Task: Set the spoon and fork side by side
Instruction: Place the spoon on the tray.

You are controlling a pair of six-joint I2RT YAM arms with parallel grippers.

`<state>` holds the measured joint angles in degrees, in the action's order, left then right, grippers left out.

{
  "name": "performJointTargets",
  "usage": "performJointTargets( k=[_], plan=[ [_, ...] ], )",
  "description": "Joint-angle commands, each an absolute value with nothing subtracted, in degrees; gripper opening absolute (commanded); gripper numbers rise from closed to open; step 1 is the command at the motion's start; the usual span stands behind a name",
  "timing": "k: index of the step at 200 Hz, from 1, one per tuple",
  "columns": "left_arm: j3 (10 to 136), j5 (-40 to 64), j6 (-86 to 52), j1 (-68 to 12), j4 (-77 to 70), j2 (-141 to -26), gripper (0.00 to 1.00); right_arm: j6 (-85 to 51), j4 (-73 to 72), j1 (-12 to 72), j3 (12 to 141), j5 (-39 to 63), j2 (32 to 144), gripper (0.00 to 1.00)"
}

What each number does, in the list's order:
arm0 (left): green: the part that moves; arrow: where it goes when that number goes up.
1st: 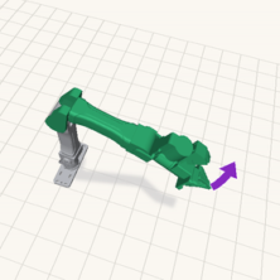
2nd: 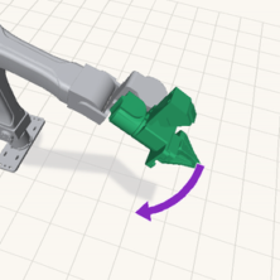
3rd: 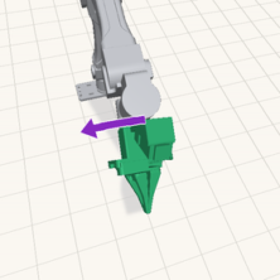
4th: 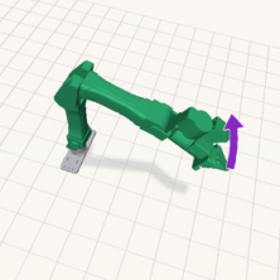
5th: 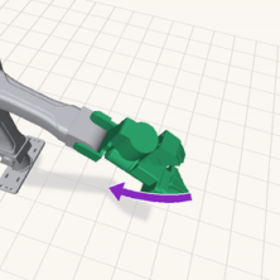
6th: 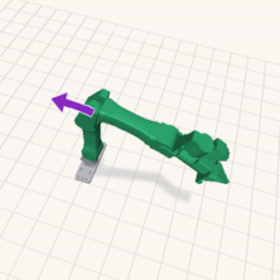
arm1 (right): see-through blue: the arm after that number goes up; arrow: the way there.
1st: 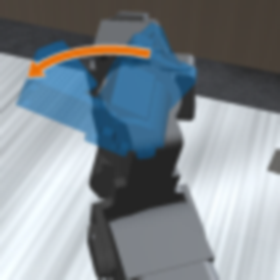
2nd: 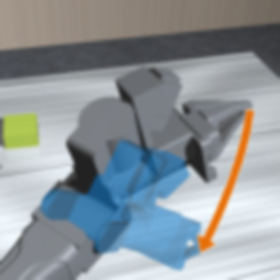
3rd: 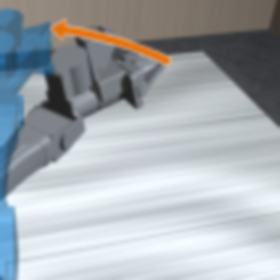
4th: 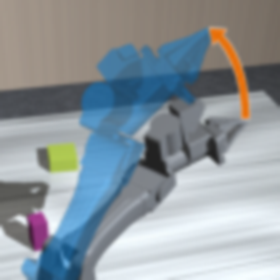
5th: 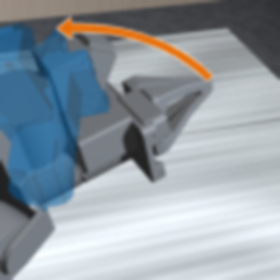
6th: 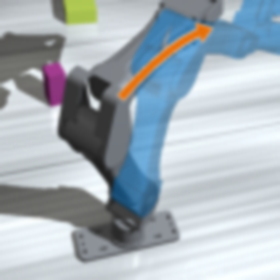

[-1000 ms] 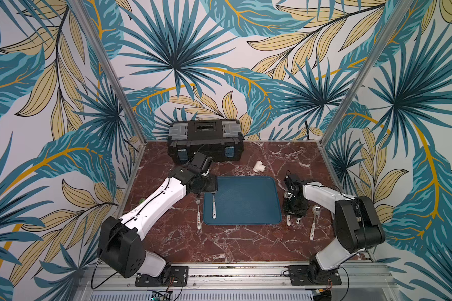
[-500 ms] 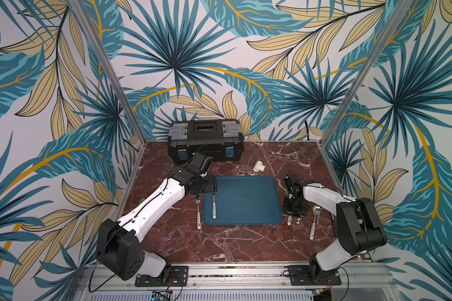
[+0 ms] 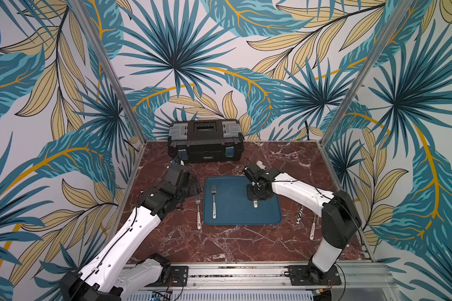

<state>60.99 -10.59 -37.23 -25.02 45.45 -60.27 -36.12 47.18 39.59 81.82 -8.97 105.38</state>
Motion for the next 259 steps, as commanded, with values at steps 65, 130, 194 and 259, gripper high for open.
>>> performJointTargets(
  k=[65,130,194,259],
  plan=[
    [59.50,-12.82,-40.69,-24.23,50.51,-55.93,0.72,-47.84,46.06,48.07,95.25,-1.00,121.05,0.00],
    [59.41,-11.54,-40.52,-24.18,49.58,-57.28,0.73,-49.09,47.11,49.13,98.02,-0.56,123.93,0.00],
    [60.13,-11.36,-39.99,-24.18,49.81,-58.47,0.73,-49.62,50.75,49.22,100.89,0.02,126.87,0.00],
    [58.71,-10.73,-40.36,-24.17,48.60,-58.77,0.73,-49.74,49.67,49.20,99.58,1.67,127.17,0.00]
  ],
)
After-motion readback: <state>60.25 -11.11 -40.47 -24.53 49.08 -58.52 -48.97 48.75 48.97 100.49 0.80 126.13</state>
